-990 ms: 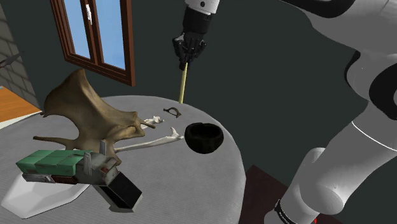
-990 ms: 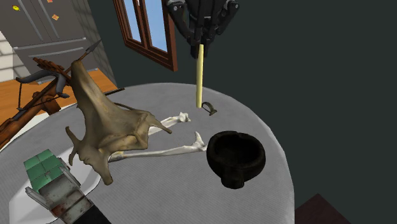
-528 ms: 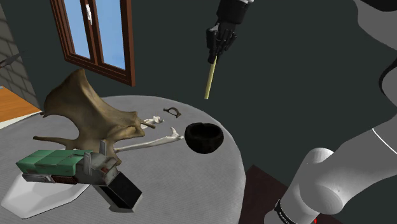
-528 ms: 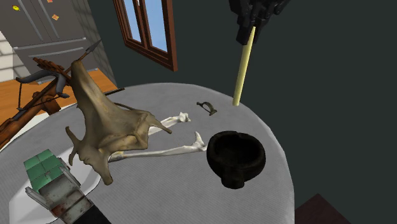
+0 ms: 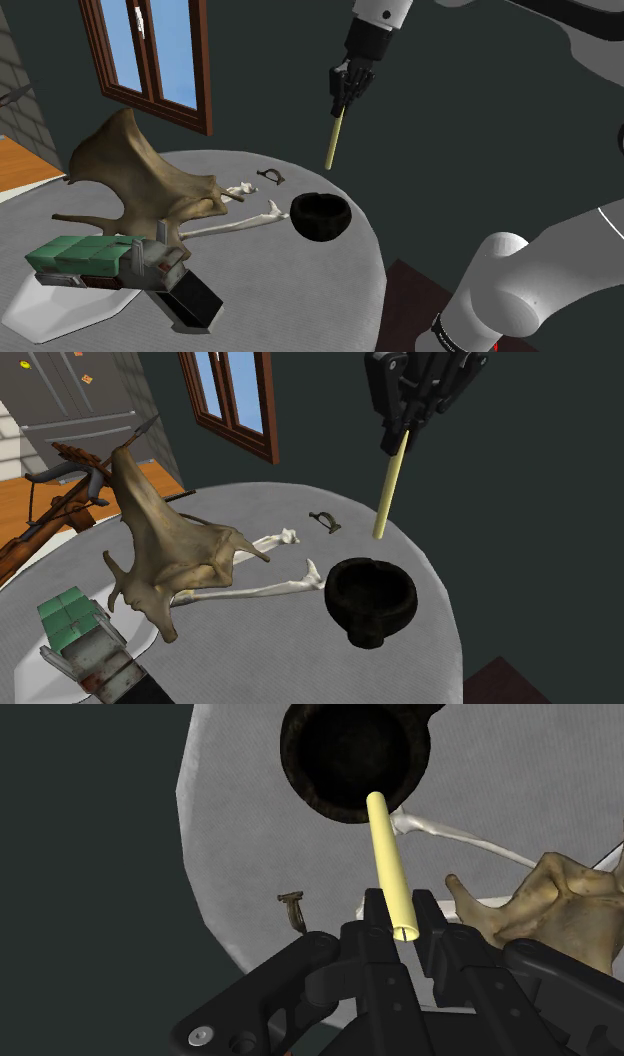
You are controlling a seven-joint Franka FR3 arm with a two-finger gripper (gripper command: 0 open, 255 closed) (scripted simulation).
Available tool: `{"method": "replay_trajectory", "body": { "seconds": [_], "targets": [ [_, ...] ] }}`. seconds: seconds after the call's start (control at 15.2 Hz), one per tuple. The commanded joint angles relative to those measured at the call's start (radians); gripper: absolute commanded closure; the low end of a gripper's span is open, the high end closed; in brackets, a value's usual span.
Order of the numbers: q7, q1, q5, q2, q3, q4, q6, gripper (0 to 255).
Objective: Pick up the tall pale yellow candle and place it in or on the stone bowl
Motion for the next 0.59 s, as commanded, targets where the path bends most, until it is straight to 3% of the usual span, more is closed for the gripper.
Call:
{"method": "replay_trajectory", "body": {
  "seconds": [0.0,0.53],
  "targets": [
    [0.0,0.002,0.002,-0.016,0.0,-0.041,0.026,255],
    [-0.002,0.007,0.009,-0.064,0.001,-0.193,0.13,255]
  ]
}}
